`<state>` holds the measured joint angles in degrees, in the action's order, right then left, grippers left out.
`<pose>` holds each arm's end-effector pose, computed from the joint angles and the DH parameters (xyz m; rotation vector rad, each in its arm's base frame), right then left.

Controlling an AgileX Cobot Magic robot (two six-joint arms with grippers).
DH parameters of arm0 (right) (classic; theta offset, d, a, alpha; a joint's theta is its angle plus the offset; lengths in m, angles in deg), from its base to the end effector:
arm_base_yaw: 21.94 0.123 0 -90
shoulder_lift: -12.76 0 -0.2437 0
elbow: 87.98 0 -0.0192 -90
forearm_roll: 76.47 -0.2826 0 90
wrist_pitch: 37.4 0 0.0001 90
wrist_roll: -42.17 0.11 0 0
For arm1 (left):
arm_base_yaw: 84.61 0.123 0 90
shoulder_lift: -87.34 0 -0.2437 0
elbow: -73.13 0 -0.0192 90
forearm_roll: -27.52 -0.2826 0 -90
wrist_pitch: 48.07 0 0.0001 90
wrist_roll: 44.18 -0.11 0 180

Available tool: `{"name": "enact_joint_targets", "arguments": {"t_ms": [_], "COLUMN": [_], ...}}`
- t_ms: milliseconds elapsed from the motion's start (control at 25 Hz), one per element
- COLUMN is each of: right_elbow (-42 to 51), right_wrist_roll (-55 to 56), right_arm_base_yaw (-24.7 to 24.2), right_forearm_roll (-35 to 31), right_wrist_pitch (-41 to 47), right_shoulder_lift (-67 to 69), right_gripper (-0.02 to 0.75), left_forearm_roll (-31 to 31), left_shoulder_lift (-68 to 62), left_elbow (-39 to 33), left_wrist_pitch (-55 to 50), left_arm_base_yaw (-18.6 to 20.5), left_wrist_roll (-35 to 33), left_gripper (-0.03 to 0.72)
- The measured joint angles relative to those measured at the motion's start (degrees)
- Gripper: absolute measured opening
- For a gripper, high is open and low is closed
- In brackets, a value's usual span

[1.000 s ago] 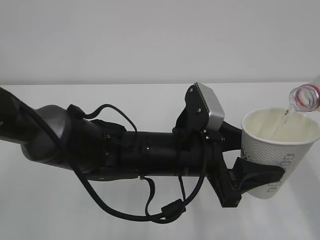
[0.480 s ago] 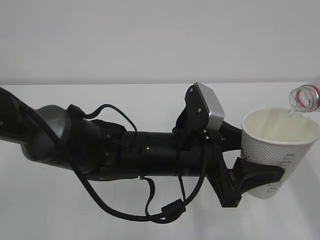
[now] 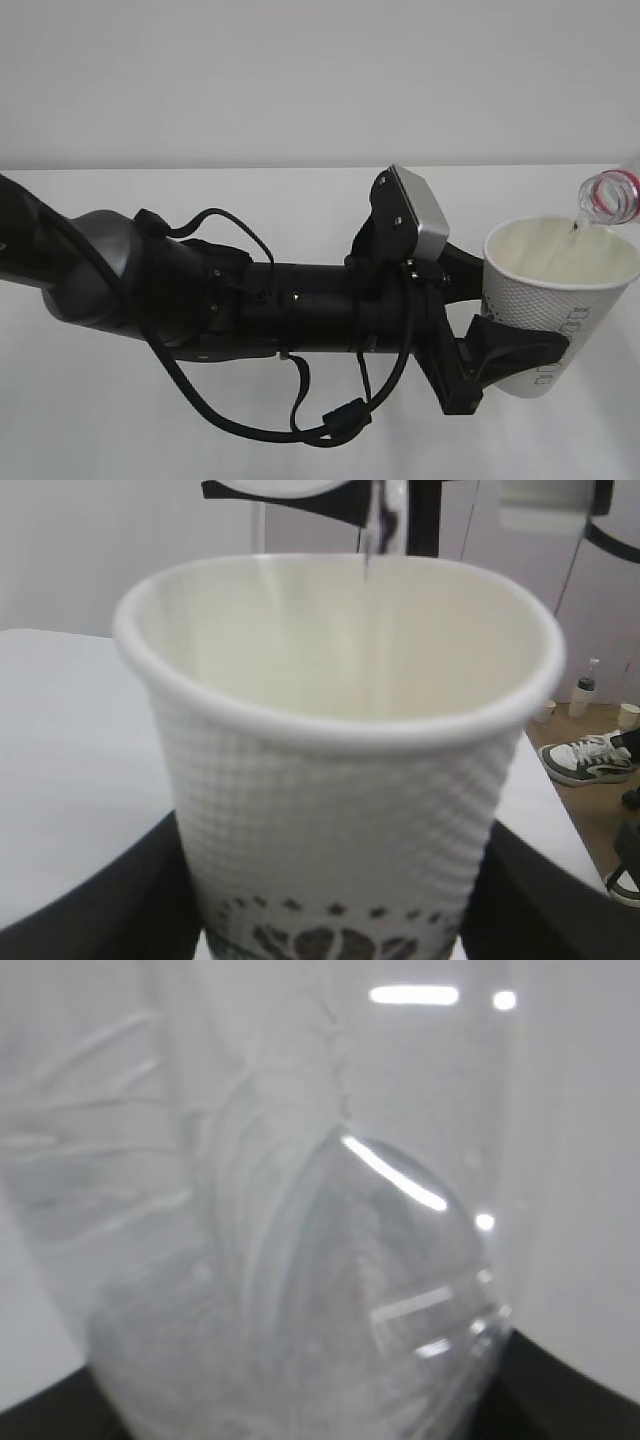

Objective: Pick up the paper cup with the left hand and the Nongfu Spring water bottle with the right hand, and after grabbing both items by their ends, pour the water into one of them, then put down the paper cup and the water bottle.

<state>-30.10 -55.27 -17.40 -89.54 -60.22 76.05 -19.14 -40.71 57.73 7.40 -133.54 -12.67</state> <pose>0.2504 0.0102 0.1938 -1.2629 1.3639 -1.0927 0.2270 -0.3607 0.0862 1.1869 1.4046 -1.1711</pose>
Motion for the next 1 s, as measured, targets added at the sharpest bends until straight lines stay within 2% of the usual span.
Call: {"name": "enact_joint_targets", "arguments": {"t_ms": [1000], "right_elbow": [0.00], "right_wrist_roll": [-1.06], "right_arm_base_yaw": [0.00], "right_forearm_roll": [0.00], "right_wrist_pitch": [0.00], "right_shoulder_lift": [0.00], "right_gripper": [0.450], "left_forearm_roll": [0.00], "left_shoulder_lift": [0.00], "left_elbow": [0.00], "left_wrist_pitch": [-0.37], "left_arm_base_yaw": [0.00], "left_wrist_roll": [0.00], "left_gripper": [0.508]}}
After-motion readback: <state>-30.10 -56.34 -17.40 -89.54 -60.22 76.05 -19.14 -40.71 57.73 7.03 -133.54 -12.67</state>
